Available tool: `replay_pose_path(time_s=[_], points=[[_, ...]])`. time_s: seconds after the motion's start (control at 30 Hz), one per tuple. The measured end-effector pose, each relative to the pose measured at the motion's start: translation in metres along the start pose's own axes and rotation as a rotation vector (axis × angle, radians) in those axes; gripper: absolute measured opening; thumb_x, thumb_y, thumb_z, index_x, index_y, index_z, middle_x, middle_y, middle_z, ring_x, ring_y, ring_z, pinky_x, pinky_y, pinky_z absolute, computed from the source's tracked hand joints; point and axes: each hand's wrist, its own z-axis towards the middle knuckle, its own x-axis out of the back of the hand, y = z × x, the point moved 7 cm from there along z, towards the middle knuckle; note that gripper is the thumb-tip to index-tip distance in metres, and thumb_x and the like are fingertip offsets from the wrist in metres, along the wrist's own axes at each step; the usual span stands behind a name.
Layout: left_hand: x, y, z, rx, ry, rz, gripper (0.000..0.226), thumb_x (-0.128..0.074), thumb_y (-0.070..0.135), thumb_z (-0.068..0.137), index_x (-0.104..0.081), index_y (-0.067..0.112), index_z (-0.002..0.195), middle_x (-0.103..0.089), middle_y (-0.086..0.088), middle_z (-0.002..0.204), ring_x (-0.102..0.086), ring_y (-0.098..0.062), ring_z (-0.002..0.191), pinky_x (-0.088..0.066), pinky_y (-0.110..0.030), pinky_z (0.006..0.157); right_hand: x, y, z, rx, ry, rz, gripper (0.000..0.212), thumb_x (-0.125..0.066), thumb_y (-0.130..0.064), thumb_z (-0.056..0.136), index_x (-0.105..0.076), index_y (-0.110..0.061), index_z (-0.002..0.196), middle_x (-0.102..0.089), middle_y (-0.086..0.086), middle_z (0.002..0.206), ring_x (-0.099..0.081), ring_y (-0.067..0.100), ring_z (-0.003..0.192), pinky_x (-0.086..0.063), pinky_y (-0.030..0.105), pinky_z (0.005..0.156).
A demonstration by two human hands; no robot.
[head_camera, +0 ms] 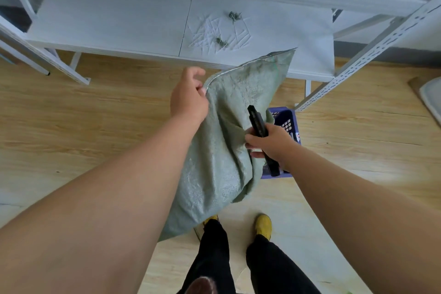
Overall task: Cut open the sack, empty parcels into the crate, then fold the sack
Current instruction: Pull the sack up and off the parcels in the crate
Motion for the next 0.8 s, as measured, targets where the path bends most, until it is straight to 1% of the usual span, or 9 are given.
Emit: replay_pose_path(time_s=[0.13, 0.23, 0.3, 0.37, 0.43, 0.53, 0.6, 0.67, 0.8], points=[[-0.015, 0.04, -0.017, -0.117, -0.097, -0.001, 0.028, -0.049, 0.004, 0.094, -0.059, 0.027, 0.106, -0.061, 0.006, 0.104, -0.059, -0.014, 0.096, -0.047, -0.028, 0.082, 0.03, -0.052, -0.021, 0.325, 0.329, -0.027, 0.033, -0.057, -0.01, 0.091, -0.059, -0.026, 0.12, -0.068, 0.002, 0.097, -0.069, 0.014, 0.075, -0.059, 0.023, 0.064], [-0.029, 0.069, -0.038, -0.226, -0.176, -0.033, 0.025, -0.052, 0.0, 0.092, -0.056, 0.024, 0.098, -0.061, 0.008, 0.096, -0.06, -0.013, 0.091, -0.049, -0.028, 0.08, 0.036, -0.093, -0.018, 0.479, 0.245, -0.204, 0.055, -0.053, -0.006, 0.081, -0.052, -0.033, 0.129, -0.063, 0.001, 0.119, -0.068, 0.023, 0.096, -0.059, 0.036, 0.08], [-0.038, 0.084, -0.052, -0.28, -0.175, -0.078, 0.025, -0.053, -0.002, 0.09, -0.055, 0.022, 0.095, -0.062, 0.008, 0.093, -0.061, -0.014, 0.088, -0.051, -0.032, 0.08, 0.04, -0.098, -0.013, 0.44, 0.169, -0.401, 0.044, -0.056, -0.007, 0.079, -0.058, -0.023, 0.12, -0.068, 0.007, 0.109, -0.069, 0.028, 0.093, -0.058, 0.045, 0.082], [-0.046, 0.086, -0.067, -0.289, -0.161, -0.113, 0.022, -0.057, 0.0, 0.089, -0.056, 0.019, 0.1, -0.062, 0.008, 0.093, -0.06, -0.012, 0.086, -0.052, -0.035, 0.081, 0.05, -0.092, -0.012, 0.387, 0.173, -0.599, 0.026, -0.06, -0.012, 0.083, -0.063, -0.016, 0.108, -0.069, 0.007, 0.092, -0.067, 0.028, 0.086, -0.057, 0.041, 0.079], [-0.055, 0.07, -0.084, -0.21, -0.22, -0.082, 0.036, -0.067, 0.01, 0.086, -0.051, 0.022, 0.116, -0.062, 0.006, 0.103, -0.061, -0.011, 0.094, -0.052, -0.037, 0.086, 0.07, -0.086, -0.012, 0.372, 0.26, -0.659, 0.021, -0.061, -0.017, 0.087, -0.062, -0.015, 0.108, -0.063, 0.004, 0.09, -0.058, 0.025, 0.083, -0.048, 0.031, 0.073], [-0.067, 0.008, -0.114, 0.056, -0.397, 0.345, 0.071, -0.075, 0.025, 0.08, -0.037, 0.025, 0.14, -0.047, -0.001, 0.139, -0.051, -0.022, 0.124, -0.045, -0.04, 0.099, 0.102, -0.075, -0.01, 0.351, 0.377, -0.553, 0.023, -0.059, -0.019, 0.09, -0.061, -0.013, 0.112, -0.065, 0.007, 0.096, -0.058, 0.025, 0.085, -0.041, 0.029, 0.067], [-0.063, -0.028, -0.13, 0.214, -0.425, 0.546, 0.064, -0.07, 0.023, 0.086, -0.04, 0.017, 0.142, -0.048, -0.005, 0.139, -0.052, -0.025, 0.122, -0.048, -0.038, 0.096, 0.119, -0.069, -0.01, 0.341, 0.414, -0.522, 0.022, -0.058, -0.019, 0.088, -0.062, -0.012, 0.109, -0.068, 0.008, 0.097, -0.061, 0.026, 0.085, -0.042, 0.029, 0.066], [-0.059, -0.042, -0.137, 0.303, -0.39, 0.636, 0.047, -0.061, 0.018, 0.092, -0.047, 0.016, 0.137, -0.057, -0.007, 0.127, -0.058, -0.026, 0.11, -0.05, -0.036, 0.084, 0.131, -0.065, -0.011, 0.328, 0.41, -0.506, 0.022, -0.058, -0.018, 0.087, -0.062, -0.012, 0.107, -0.069, 0.01, 0.097, -0.065, 0.029, 0.087, -0.047, 0.03, 0.068], [-0.066, -0.019, -0.133, 0.313, -0.258, 0.625, 0.03, -0.047, 0.012, 0.098, -0.051, 0.014, 0.128, -0.062, -0.008, 0.115, -0.059, -0.028, 0.098, -0.041, -0.033, 0.07, 0.146, -0.057, -0.021, 0.315, 0.427, -0.503, 0.022, -0.058, -0.019, 0.089, -0.06, -0.009, 0.109, -0.068, 0.012, 0.098, -0.065, 0.031, 0.09, -0.049, 0.033, 0.069]])
